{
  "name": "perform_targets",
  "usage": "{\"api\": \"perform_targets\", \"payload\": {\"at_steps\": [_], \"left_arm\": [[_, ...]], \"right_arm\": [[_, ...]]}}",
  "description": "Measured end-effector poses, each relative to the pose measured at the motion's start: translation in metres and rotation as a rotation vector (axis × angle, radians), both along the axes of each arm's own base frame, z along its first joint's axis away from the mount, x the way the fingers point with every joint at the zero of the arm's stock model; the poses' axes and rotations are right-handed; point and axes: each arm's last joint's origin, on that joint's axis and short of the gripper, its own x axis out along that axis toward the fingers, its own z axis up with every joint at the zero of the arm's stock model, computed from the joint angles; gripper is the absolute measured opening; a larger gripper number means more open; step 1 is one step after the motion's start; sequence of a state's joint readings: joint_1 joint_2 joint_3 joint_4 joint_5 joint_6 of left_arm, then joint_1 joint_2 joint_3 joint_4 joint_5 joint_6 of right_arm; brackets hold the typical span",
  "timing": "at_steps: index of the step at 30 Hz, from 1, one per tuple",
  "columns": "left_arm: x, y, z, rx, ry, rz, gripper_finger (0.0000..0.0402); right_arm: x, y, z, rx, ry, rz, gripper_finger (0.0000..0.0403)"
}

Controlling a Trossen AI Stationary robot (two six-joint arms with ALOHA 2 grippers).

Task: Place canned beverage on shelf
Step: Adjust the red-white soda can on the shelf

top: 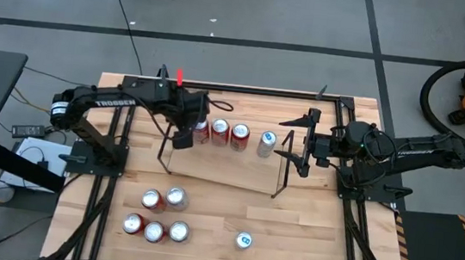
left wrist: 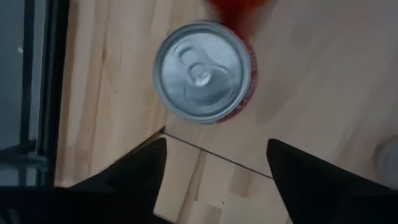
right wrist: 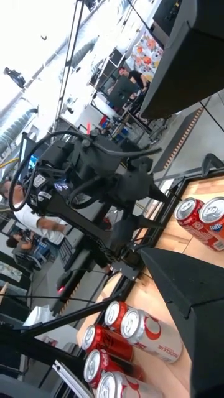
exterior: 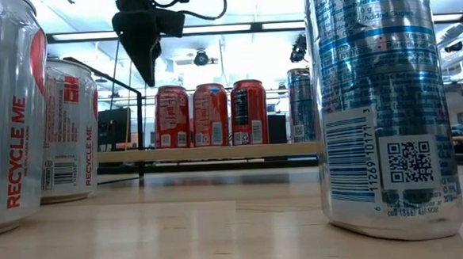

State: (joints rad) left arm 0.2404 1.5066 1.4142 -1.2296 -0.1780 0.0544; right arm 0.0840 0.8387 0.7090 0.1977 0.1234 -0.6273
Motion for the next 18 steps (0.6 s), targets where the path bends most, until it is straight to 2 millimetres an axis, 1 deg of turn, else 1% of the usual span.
{"api": "perform_targets", "payload": {"at_steps": [6,13,18], "left_arm": [[0.001,-0.0009,-0.0001,0.021,0.015,-0.096,0.0247],[0.0043,0.0007,0.0009,0.049,-0.004,-0.165,0.0215],[0.0033,0.0058,0.0011,0.053,-0.006,-0.146,0.0198]], "right_arm": [[0.0,-0.0001,-0.0001,0.0,0.001,-0.001,0.0368],[0.0,-0.0001,-0.0001,0.0,0.001,-0.001,0.0368],[0.0,-0.0001,-0.0001,0.0,0.001,-0.003,0.0368]]}}
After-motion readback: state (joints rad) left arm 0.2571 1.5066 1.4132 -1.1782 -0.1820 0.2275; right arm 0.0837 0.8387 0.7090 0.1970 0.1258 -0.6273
